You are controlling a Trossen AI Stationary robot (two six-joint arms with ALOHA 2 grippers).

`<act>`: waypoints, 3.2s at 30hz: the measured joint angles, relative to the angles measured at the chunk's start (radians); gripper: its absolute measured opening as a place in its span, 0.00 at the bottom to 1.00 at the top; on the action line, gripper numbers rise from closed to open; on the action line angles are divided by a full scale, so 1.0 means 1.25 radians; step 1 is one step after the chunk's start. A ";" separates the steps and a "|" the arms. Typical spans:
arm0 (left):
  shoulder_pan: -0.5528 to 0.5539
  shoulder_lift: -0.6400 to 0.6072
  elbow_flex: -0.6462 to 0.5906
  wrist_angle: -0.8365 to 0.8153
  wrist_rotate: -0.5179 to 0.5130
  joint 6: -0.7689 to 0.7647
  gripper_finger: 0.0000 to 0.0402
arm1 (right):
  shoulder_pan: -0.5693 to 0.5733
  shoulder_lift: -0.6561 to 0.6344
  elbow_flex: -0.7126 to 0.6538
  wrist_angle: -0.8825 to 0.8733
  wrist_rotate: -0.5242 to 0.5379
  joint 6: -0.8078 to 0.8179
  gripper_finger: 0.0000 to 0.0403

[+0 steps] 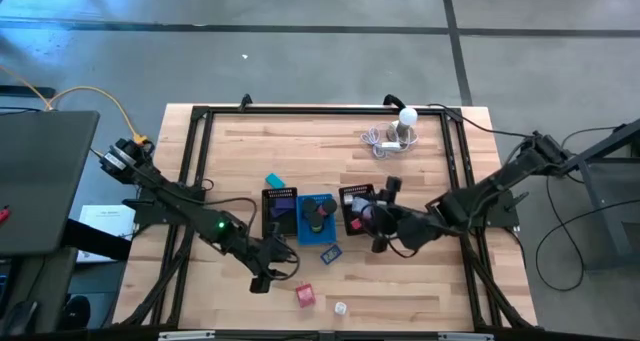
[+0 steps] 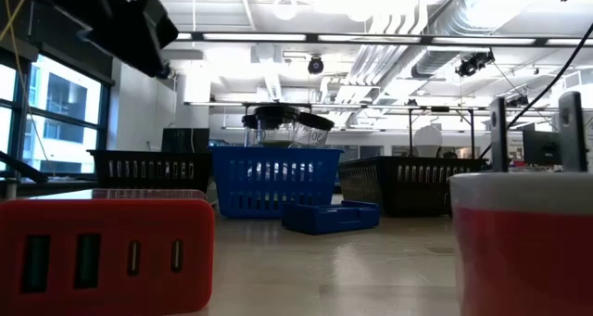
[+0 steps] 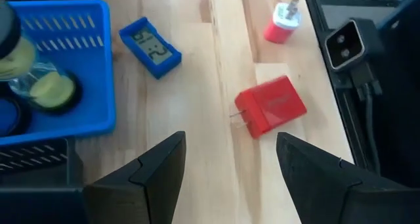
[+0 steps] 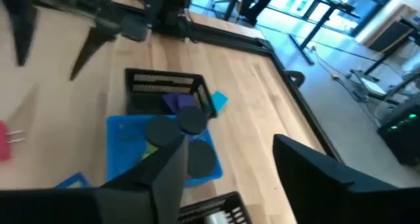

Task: Pick & Place Office items
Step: Put the blue digital clock into the left black bin

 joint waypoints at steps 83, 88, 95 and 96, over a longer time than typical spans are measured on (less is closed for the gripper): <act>-0.016 0.330 0.018 0.531 -0.318 0.107 0.58 | 0.145 0.002 0.000 0.120 -0.169 0.325 0.59; -0.030 0.330 0.018 0.520 -0.315 0.149 0.58 | 0.145 0.002 0.000 0.119 -0.173 0.313 0.59; -0.033 0.312 0.019 0.524 -0.313 0.147 0.58 | 0.145 0.002 0.000 0.114 -0.195 0.278 0.59; -0.033 0.312 0.019 0.520 -0.313 0.136 0.58 | 0.145 0.002 0.000 0.112 -0.195 0.272 0.59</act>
